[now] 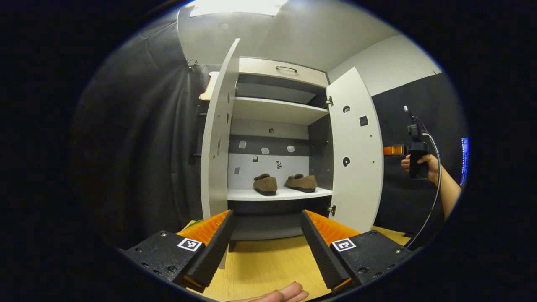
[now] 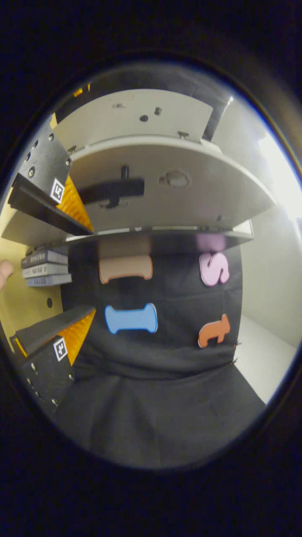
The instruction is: Grab one shoe with the right hand and put it into the shoe cabinet, grab the other shoe with the left hand and put it into the shoe cabinet; then close the right door with the right hand and the left door with the left hand.
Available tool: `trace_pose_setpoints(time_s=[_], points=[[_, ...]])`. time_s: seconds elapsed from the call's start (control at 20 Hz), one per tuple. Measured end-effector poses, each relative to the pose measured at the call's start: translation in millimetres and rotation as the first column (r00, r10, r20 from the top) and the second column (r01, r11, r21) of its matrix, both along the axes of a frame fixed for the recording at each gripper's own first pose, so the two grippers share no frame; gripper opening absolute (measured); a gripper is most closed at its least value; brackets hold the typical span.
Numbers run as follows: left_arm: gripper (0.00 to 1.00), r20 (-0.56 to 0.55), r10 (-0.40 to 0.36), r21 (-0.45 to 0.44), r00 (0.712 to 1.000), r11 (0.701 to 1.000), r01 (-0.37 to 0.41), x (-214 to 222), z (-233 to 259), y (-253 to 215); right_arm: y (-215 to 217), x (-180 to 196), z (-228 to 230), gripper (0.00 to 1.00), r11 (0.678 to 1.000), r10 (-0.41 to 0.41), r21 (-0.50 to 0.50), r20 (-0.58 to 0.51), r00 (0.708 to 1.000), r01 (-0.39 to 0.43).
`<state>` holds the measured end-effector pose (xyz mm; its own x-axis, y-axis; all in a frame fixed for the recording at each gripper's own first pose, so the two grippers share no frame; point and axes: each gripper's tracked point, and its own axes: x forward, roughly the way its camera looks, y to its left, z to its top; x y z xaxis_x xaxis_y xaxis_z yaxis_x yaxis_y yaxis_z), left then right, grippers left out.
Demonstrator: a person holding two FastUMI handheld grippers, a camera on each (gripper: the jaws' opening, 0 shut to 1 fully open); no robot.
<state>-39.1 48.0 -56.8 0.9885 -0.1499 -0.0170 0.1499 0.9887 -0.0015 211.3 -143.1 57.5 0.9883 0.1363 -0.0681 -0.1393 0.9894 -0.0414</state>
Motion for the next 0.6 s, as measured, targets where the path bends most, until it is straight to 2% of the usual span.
trace_pose_setpoints(time_s=[0.05, 0.1, 0.15, 0.3, 0.45, 0.6], points=[[0.96, -0.007, 0.002, -0.004, 1.0, 1.0, -0.002, -1, -4, 1, 11, -21, 8, 0.87, 0.999, -0.003, -0.04, 0.005, 1.0, 0.003], [0.96, -0.01, 0.004, -0.01, 1.0, 1.0, -0.004, -2, -4, 2, 20, -24, 11, 0.85, 0.998, 0.001, -0.063, 0.014, 1.0, -0.001], [0.96, -0.012, 0.008, -0.014, 1.0, 1.0, -0.008, -3, -5, 4, 32, -27, 8, 0.89, 0.998, 0.012, -0.067, 0.003, 1.0, -0.011], [0.96, -0.022, 0.009, -0.017, 1.0, 1.0, -0.009, -5, -7, 4, 76, -27, 1, 0.88, 0.998, 0.054, -0.036, -0.019, 0.998, -0.055], [0.96, -0.045, 0.019, -0.013, 0.999, 1.0, -0.02, 5, -15, 7, 102, -26, 1, 0.88, 0.996, 0.064, -0.056, 0.013, 0.998, -0.063], [0.96, -0.058, 0.026, -0.005, 0.998, 1.0, -0.026, 12, -17, 10, 120, -23, -7, 0.87, 0.997, 0.075, -0.013, 0.015, 0.997, -0.075]])
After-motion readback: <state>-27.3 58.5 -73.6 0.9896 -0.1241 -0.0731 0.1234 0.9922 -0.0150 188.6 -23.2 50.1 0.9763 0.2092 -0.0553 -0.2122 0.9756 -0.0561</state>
